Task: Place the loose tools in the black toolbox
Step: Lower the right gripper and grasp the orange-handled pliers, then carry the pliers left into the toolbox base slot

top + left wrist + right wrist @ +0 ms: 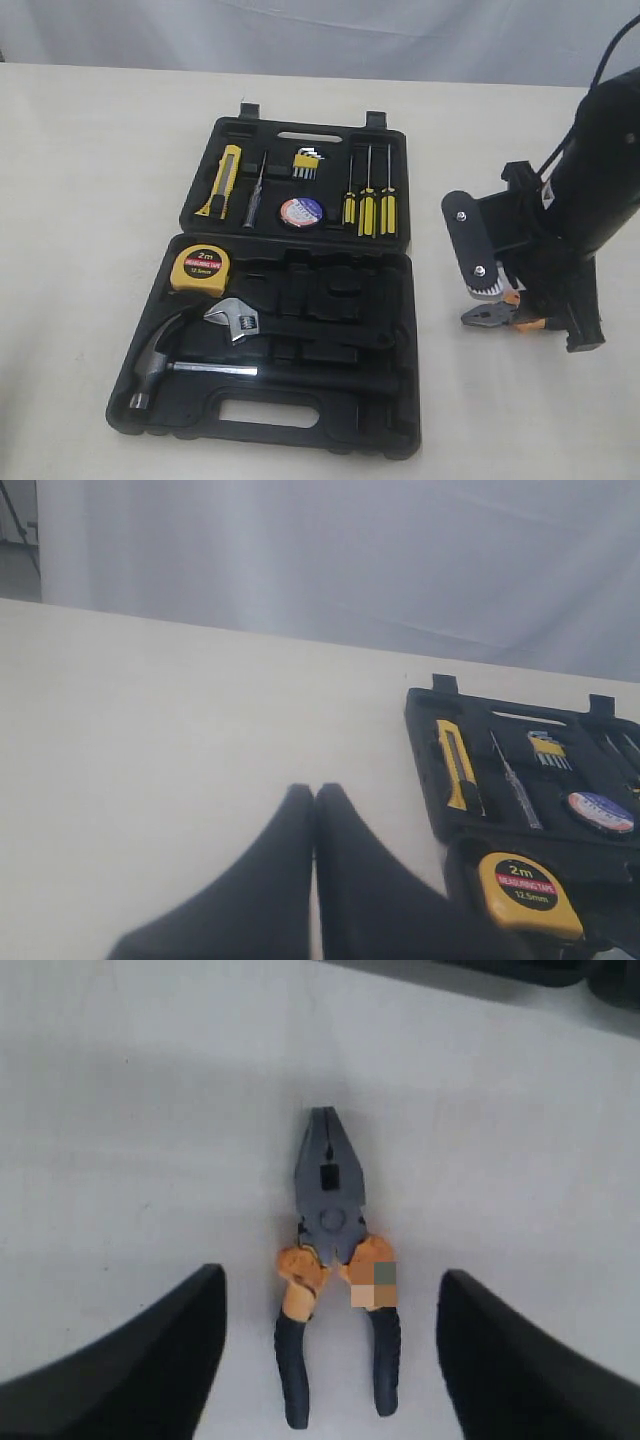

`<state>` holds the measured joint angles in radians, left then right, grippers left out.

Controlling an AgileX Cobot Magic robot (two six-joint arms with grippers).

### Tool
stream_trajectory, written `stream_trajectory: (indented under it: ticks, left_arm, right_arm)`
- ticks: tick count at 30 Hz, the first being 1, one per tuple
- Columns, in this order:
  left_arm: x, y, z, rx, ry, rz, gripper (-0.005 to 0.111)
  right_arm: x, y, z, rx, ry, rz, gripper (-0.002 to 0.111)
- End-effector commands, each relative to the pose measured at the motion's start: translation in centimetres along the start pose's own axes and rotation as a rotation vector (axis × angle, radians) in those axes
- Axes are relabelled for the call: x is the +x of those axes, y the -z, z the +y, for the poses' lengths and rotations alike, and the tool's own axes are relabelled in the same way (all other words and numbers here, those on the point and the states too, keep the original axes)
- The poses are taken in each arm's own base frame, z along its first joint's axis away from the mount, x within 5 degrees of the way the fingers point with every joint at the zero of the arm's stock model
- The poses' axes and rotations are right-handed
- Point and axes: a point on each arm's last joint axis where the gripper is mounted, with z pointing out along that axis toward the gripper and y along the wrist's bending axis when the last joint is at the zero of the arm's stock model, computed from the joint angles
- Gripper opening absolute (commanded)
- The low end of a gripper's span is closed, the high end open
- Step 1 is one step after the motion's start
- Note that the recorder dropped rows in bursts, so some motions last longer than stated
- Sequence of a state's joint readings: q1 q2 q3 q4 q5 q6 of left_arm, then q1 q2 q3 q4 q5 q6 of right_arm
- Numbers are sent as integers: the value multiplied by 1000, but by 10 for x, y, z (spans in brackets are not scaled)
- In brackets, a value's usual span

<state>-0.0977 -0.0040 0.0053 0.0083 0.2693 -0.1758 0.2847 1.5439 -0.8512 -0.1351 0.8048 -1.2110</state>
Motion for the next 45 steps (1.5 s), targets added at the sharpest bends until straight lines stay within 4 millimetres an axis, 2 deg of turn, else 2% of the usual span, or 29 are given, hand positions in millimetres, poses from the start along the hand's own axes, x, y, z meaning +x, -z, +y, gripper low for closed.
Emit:
stream_trajectory:
  ticks: [1,8,19,20,22,26,30,34,39,42,45]
  left_arm:
    - [-1,0,-1,7,7,3,0]
    - [-1,0,-1,7,7,3,0]
    - [-1,0,-1,7,7,3,0]
    - [-1,0,-1,7,7,3,0]
    - [-1,0,-1,7,7,3,0]
    - [-1,0,-1,7,7,3,0]
    - [-1,0,-1,7,7,3,0]
    - [-1,0,-1,7,7,3,0]
    - [-1,0,-1,7,7,3,0]
    - [-1,0,-1,7,7,3,0]
    - [-1,0,-1,7,7,3,0]
  right_arm:
    - [-2,-14,-1,-30,12,2,64]
    - [-7,-41,-8,-31,29,-5,64]
    - [-8,-81,-8,-104,80,37,62]
    - [-8,-83,-8,-110,90,47,58]
    - [-8,-85,-8,-119,93,50,41]
    - [-7,-86,-7,-123,89,55,0]
    - [-8,-86,-7,-122,66,55,-1]
    - [-9,-80,-8,-110,48,45,-1]
    - [-10,-54,-11,-86,-5,57,-1]
    - [-24,-26,-19,-67,-26,85,-1]
    - [-48,-2,-21,-56,-4,90,-1]
